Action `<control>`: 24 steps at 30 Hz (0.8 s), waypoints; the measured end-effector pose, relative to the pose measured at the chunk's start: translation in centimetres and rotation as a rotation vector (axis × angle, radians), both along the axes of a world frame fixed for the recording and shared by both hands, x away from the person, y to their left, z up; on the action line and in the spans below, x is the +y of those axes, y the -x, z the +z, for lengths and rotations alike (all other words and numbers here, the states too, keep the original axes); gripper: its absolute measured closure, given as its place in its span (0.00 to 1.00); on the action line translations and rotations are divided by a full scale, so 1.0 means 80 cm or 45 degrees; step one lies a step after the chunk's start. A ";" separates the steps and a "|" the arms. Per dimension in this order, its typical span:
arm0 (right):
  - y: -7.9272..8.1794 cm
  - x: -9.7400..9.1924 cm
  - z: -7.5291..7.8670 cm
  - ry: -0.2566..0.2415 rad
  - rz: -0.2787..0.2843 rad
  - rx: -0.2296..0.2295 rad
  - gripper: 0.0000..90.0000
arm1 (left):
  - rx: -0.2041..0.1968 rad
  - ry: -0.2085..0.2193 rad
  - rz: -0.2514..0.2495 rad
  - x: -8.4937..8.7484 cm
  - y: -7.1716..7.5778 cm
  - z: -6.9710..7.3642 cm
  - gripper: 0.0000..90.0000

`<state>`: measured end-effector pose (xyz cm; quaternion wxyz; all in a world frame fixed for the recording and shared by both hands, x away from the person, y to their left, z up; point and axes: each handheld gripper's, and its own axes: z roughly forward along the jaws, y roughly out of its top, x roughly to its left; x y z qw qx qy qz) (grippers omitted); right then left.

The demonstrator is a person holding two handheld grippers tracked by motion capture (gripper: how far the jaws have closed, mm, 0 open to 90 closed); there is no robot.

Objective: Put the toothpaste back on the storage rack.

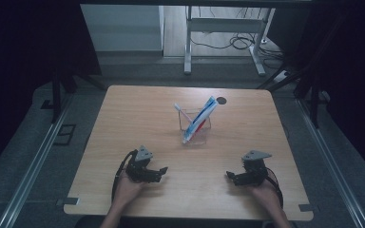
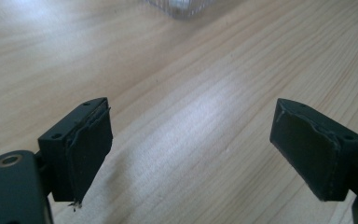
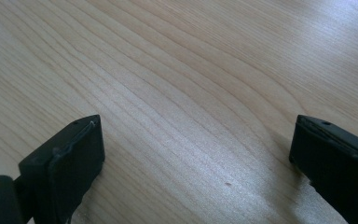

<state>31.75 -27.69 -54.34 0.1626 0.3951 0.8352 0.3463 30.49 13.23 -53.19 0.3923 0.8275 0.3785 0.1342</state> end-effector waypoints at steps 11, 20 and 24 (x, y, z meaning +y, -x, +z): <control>0.000 0.000 0.000 0.000 0.000 0.000 0.04 | 0.035 -0.076 -0.010 -0.009 0.001 -0.014 0.15; 0.000 0.000 0.000 0.000 0.000 0.000 0.04 | 0.043 -0.136 -0.025 -0.014 0.002 -0.015 0.14; 0.000 0.000 0.000 0.000 0.000 0.000 0.04 | 0.042 -0.136 -0.023 -0.014 0.002 -0.015 0.14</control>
